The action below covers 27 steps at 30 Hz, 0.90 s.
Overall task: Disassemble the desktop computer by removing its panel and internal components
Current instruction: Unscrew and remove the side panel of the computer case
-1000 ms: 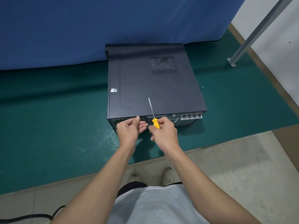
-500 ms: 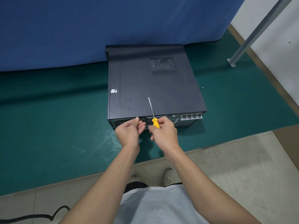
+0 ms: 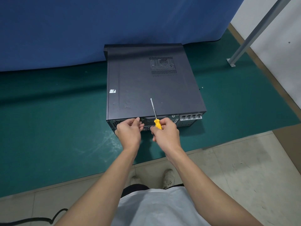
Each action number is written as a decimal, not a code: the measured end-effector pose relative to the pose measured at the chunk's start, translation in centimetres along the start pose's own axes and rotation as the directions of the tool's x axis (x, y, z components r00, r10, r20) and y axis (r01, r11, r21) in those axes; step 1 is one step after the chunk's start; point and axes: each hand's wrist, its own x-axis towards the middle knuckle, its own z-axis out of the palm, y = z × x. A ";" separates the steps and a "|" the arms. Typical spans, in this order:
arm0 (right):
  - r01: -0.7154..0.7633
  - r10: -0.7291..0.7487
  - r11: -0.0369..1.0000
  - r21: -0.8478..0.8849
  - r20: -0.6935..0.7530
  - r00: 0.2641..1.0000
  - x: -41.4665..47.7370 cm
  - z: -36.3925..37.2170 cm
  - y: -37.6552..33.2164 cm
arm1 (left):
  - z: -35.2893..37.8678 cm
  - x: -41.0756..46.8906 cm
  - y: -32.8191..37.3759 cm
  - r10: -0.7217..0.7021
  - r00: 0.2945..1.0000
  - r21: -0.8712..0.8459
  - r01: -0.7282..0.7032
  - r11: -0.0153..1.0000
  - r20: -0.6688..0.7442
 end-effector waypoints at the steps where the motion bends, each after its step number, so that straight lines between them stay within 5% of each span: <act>1: 0.002 -0.002 1.000 0.003 -0.002 1.000 0.1 0.0 0.0 | -0.1 0.1 0.0 -0.017 1.000 -0.021 0.017 1.000 0.016; 11: 0.006 -0.005 1.000 0.023 -0.021 1.000 0.6 0.0 -0.6 | -1.3 0.3 0.6 -0.228 0.950 -0.268 0.282 0.921 0.215; 13: 0.020 -0.020 1.000 0.021 -0.032 0.999 0.8 -0.2 -0.8 | -1.6 0.2 0.6 -0.155 0.960 -0.199 0.203 0.959 0.234; 16: 0.085 -0.084 0.996 0.030 -0.048 0.995 1.4 -1.2 -1.7 | -1.7 0.2 1.5 0.116 0.952 -0.003 -0.120 0.993 0.283; 19: 0.151 -0.151 0.988 0.001 -0.020 0.988 2.4 -2.8 -2.8 | -0.7 -0.1 3.3 0.405 0.832 0.157 -0.489 0.858 0.379; 22: 0.168 -0.168 0.986 -0.019 -0.009 0.986 3.2 -4.8 -3.4 | 1.1 -0.1 5.0 0.621 0.630 0.215 -0.762 0.611 0.467; 27: 0.138 -0.137 0.989 0.047 -0.025 0.990 5.4 -8.5 -3.8 | 4.8 -0.1 6.6 0.742 0.331 0.132 -0.940 0.315 0.584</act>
